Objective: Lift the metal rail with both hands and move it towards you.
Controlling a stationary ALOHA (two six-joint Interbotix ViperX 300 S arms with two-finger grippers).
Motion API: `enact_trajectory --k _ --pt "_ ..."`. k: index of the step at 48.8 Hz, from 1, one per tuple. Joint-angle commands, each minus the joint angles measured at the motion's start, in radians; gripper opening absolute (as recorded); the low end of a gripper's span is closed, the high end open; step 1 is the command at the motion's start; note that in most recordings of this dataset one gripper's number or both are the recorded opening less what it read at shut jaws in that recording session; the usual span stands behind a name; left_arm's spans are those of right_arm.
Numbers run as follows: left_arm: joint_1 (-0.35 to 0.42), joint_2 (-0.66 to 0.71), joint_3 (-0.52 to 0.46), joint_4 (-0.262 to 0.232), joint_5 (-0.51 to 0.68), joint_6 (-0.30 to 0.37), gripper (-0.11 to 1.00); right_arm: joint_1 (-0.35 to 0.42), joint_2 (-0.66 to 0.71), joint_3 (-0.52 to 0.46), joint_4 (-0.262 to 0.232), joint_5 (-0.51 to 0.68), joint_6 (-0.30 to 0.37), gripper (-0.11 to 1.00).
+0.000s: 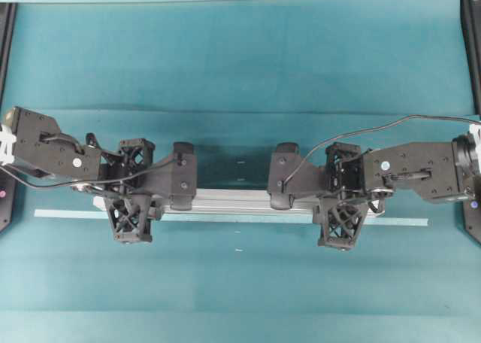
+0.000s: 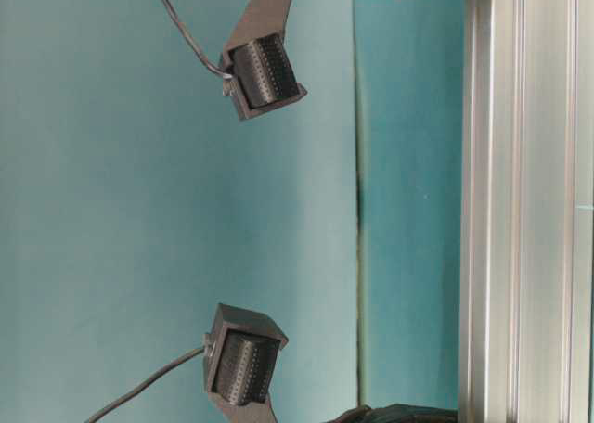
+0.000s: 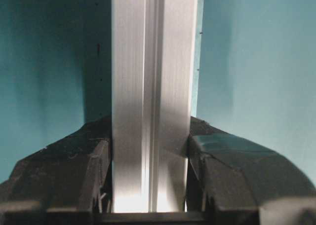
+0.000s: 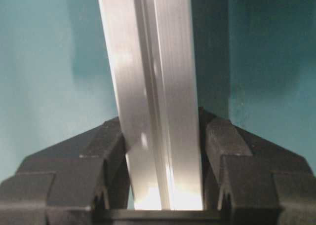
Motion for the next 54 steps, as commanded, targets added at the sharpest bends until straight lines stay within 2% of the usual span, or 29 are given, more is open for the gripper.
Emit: enact_trajectory --k 1,11,14,18,37,46,54 --pt "-0.002 -0.003 -0.002 -0.003 -0.008 -0.006 0.33 -0.009 0.009 -0.009 0.005 -0.031 0.020 0.42" --pt "-0.006 -0.003 -0.002 -0.003 -0.020 -0.002 0.91 -0.009 0.012 -0.014 0.028 -0.028 0.018 0.88" --pt "-0.006 -0.003 -0.003 -0.003 -0.032 -0.002 0.98 -0.009 0.011 -0.009 0.028 -0.028 0.015 0.96" --pt "-0.006 -0.002 -0.005 -0.003 -0.043 -0.002 0.98 -0.009 0.009 -0.005 0.028 -0.026 0.015 1.00" --pt "-0.008 -0.005 -0.005 -0.003 -0.038 -0.003 0.97 -0.011 0.002 -0.005 0.023 -0.021 0.015 1.00" --pt "-0.005 -0.052 -0.029 -0.003 0.037 0.006 0.97 -0.023 -0.049 -0.018 0.021 0.017 0.014 1.00" --pt "-0.003 -0.123 -0.041 -0.003 0.097 0.063 0.97 -0.032 -0.121 -0.032 0.018 0.055 0.012 1.00"
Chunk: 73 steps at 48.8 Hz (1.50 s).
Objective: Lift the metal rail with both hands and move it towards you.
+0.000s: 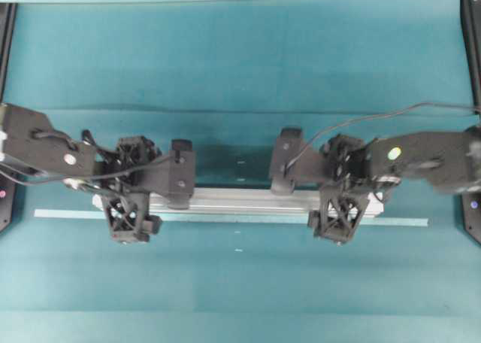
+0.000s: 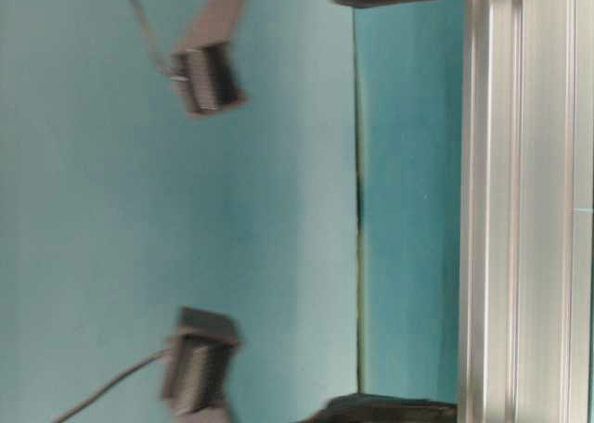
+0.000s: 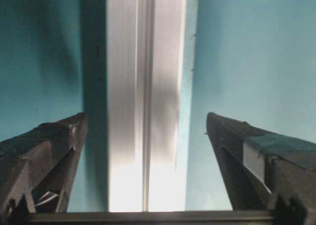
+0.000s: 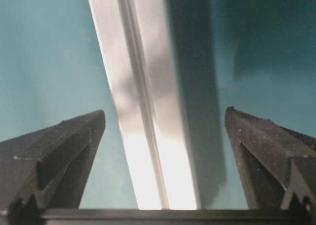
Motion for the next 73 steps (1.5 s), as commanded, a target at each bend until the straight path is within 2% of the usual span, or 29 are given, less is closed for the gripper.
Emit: enact_trajectory --k 1,10,22,43,52,73 --pt "0.000 -0.055 -0.021 -0.002 0.029 0.026 0.97 -0.003 -0.044 -0.020 -0.005 0.014 -0.002 1.00" --pt "0.000 -0.135 -0.043 -0.002 0.069 0.049 0.97 -0.005 -0.138 -0.035 -0.014 0.023 -0.005 1.00" --pt "0.006 -0.268 -0.057 0.000 0.017 0.051 0.97 -0.009 -0.285 -0.029 -0.034 0.011 -0.003 1.00" --pt "0.009 -0.430 -0.044 0.000 -0.054 0.055 0.97 -0.012 -0.492 0.052 -0.034 -0.158 -0.031 1.00" --pt "0.009 -0.491 -0.034 0.000 -0.118 0.057 0.97 -0.012 -0.574 0.087 -0.035 -0.236 -0.048 1.00" --pt "0.014 -0.637 0.009 -0.002 -0.176 0.055 0.97 -0.012 -0.733 0.143 -0.034 -0.276 -0.048 1.00"
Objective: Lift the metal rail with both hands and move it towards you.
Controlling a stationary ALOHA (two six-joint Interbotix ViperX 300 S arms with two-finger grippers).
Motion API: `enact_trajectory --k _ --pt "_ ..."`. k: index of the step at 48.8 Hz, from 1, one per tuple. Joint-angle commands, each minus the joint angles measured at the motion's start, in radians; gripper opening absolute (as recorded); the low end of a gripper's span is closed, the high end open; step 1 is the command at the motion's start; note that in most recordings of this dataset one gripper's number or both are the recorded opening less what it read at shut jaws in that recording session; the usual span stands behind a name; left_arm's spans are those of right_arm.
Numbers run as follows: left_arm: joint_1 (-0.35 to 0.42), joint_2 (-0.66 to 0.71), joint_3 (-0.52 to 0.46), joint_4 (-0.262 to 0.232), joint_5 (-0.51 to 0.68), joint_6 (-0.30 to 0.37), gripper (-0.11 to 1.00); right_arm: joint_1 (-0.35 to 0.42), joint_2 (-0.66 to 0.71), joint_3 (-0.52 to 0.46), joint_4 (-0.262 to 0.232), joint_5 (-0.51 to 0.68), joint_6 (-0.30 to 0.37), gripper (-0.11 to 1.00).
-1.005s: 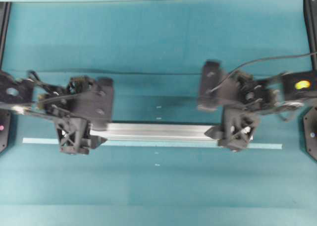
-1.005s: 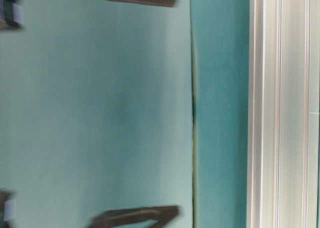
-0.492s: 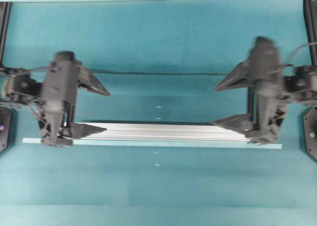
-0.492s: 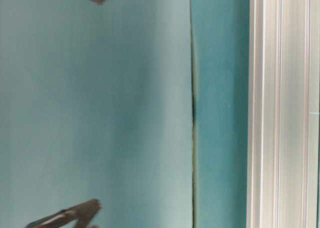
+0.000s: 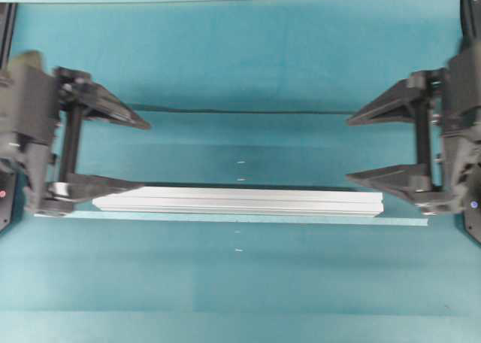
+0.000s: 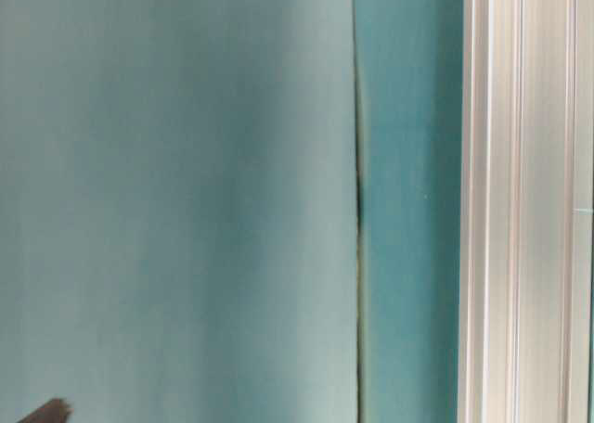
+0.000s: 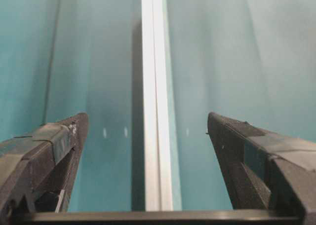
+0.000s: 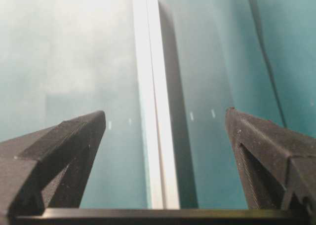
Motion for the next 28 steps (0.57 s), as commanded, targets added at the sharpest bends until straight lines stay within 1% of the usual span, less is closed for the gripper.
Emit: enact_trajectory --k 1,14,28 --pt "0.005 -0.032 -0.005 -0.002 -0.028 0.000 0.97 0.002 -0.025 -0.002 0.000 -0.012 -0.002 1.00" --pt "0.023 -0.098 0.012 -0.002 -0.114 0.000 0.97 0.000 -0.095 0.005 -0.002 -0.017 -0.002 0.99" --pt "0.032 -0.130 0.015 -0.002 -0.130 -0.002 0.97 -0.003 -0.124 0.005 0.000 -0.046 -0.002 0.99"
